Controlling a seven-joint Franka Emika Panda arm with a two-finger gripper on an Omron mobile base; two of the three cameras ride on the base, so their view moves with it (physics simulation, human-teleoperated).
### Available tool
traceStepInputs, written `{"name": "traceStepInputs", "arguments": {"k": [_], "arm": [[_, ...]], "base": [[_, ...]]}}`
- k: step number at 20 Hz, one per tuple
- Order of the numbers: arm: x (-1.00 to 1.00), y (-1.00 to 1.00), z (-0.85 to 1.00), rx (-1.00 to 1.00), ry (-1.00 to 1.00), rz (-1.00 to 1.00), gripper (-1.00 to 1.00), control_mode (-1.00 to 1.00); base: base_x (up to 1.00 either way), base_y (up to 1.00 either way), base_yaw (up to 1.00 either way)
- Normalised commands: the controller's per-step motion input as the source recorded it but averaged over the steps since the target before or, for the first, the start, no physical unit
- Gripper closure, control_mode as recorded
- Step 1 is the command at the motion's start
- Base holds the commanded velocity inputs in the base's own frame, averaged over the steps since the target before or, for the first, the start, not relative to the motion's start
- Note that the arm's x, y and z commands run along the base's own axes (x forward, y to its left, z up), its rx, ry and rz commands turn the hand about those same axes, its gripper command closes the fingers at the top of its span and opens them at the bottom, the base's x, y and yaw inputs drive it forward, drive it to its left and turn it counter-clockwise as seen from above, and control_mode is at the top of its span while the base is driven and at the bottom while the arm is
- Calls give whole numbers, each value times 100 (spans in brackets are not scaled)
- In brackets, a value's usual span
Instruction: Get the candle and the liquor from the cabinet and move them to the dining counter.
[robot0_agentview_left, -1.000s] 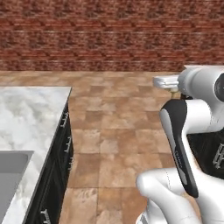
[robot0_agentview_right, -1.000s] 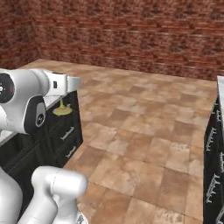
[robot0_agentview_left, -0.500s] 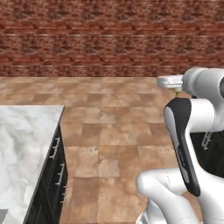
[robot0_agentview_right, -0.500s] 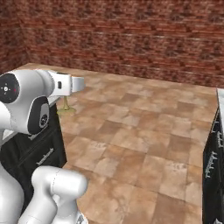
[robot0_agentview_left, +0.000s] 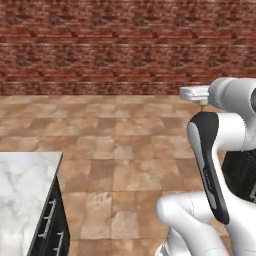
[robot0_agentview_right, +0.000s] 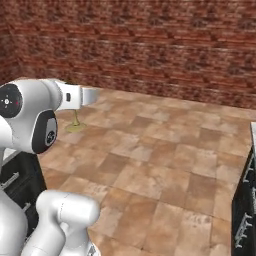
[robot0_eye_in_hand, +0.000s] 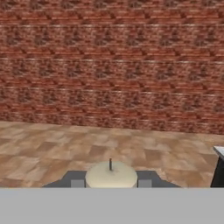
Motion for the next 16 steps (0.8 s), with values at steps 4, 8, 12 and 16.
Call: {"name": "traceStepInputs", "arguments": {"k": [4, 8, 12, 16], "arm": [[0, 0, 0, 0, 0, 0, 100, 100], [0, 0, 0, 0, 0, 0, 100, 100], [0, 0, 0, 0, 0, 0, 100, 100], [0, 0, 0, 0, 0, 0, 100, 100]], "base": [[100, 0, 0], [100, 0, 1], [100, -12, 15], [100, -52, 48]]}}
